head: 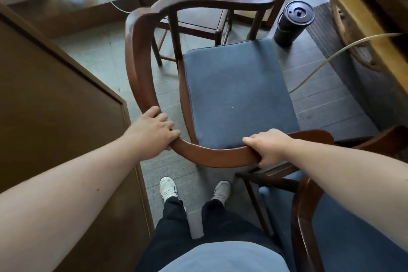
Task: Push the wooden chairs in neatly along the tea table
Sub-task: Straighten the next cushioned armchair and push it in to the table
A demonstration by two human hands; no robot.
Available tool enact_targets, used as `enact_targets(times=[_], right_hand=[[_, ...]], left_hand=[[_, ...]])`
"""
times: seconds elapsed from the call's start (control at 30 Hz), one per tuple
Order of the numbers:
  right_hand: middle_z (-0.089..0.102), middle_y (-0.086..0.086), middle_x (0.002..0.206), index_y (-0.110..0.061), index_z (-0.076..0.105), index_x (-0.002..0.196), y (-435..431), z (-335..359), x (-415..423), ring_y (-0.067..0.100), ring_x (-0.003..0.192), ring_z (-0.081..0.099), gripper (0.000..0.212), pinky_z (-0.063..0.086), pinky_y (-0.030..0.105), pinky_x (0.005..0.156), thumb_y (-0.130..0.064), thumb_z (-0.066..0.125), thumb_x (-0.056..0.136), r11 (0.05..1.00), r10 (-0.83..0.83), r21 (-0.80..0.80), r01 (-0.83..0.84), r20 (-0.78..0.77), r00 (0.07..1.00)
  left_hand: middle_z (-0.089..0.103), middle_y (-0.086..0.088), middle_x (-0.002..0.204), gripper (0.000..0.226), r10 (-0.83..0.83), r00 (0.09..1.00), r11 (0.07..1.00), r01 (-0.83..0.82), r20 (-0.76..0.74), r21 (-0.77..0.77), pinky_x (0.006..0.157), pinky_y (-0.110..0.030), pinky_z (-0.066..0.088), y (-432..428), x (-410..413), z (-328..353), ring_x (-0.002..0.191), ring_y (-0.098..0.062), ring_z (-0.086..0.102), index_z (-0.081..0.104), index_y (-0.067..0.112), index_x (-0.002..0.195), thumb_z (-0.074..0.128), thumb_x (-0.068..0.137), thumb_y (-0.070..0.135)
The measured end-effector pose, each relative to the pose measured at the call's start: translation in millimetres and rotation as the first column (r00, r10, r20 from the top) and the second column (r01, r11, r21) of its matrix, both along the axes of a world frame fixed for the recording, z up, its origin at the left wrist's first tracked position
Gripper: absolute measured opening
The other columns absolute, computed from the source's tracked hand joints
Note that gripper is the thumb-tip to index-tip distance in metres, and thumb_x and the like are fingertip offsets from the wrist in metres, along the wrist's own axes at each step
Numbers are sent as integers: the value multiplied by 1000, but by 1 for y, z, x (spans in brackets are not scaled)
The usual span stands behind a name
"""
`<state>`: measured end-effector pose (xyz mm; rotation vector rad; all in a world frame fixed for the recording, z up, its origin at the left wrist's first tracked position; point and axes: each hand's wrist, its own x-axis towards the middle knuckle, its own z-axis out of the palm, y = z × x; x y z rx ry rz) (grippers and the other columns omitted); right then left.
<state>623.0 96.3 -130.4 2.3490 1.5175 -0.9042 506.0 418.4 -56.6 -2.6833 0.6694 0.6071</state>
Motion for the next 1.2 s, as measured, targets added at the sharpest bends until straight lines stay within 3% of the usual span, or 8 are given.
enact_targets(times=[0.23, 0.4, 0.5, 0.57, 0.7, 0.83, 1.0, 1.2], right_hand=[[60, -5, 96, -26, 40, 94, -50, 21, 40, 24, 90, 62, 41, 47, 35, 64, -37, 61, 60, 978, -108, -179, 105, -4, 994], [59, 1, 111, -23, 46, 109, -54, 40, 38, 25, 103, 56, 45, 47, 39, 85, -34, 64, 69, 951, -155, -272, 149, 2, 988], [54, -1, 121, -26, 45, 128, -44, 61, 21, 22, 112, 53, 59, 45, 40, 92, -47, 65, 76, 958, -272, -105, 267, -42, 961], [53, -3, 127, -27, 45, 131, -35, 75, 6, 19, 115, 52, 57, 44, 38, 95, -49, 62, 82, 926, -368, 60, 373, -83, 926], [52, -6, 131, -28, 48, 132, -12, 94, -23, 15, 119, 50, 50, 41, 32, 98, -44, 63, 87, 746, -590, 248, 618, -184, 786], [54, -6, 130, -27, 50, 129, 21, 101, -47, 14, 119, 51, 49, 41, 34, 101, -44, 64, 85, 568, -714, 353, 744, -238, 658], [54, -10, 129, -29, 52, 128, 59, 111, -71, 9, 120, 49, 45, 41, 32, 102, -40, 64, 86, 283, -862, 391, 876, -296, 411], [47, -19, 126, -32, 51, 126, 99, 122, -91, -1, 116, 44, 40, 40, 26, 92, -35, 65, 88, -34, -933, 446, 894, -334, 131]], left_hand=[[61, 2, 95, 23, -77, 996, 989, 83, 49, -124, 86, -40, 37, -59, 21, 1, 90, -25, 53, 54, 20, 111, 45, 89, 19], [60, -2, 105, 35, -97, 995, 974, 89, -28, -206, 84, -42, 43, -73, 37, 17, 99, -26, 53, 51, 19, 111, 41, 92, 47], [61, -3, 110, 40, -98, 995, 959, 103, 30, -264, 83, -43, 47, -64, 54, 39, 101, -26, 54, 51, 18, 114, 36, 93, 49], [62, -2, 109, 39, -86, 991, 947, 112, 99, -300, 81, -42, 48, -56, 65, 52, 99, -25, 56, 52, 18, 114, 35, 93, 47], [65, -3, 106, 39, -71, 984, 907, 133, 165, -399, 78, -43, 51, -28, 83, 76, 96, -26, 59, 55, 17, 115, 37, 92, 42], [68, -4, 101, 31, -74, 977, 854, 167, 202, -494, 79, -43, 54, 4, 96, 80, 92, -27, 63, 60, 14, 111, 47, 92, 35], [69, -4, 105, 30, 40, 997, 735, 13, 63, -678, 76, -37, 56, 28, 115, 74, 91, -23, 64, 63, 14, 112, 61, 88, 31], [68, 1, 106, 29, -158, 987, 752, 138, 26, -645, 73, -38, 55, 49, 159, 72, 94, -21, 63, 61, 19, 113, 56, 89, 34]])
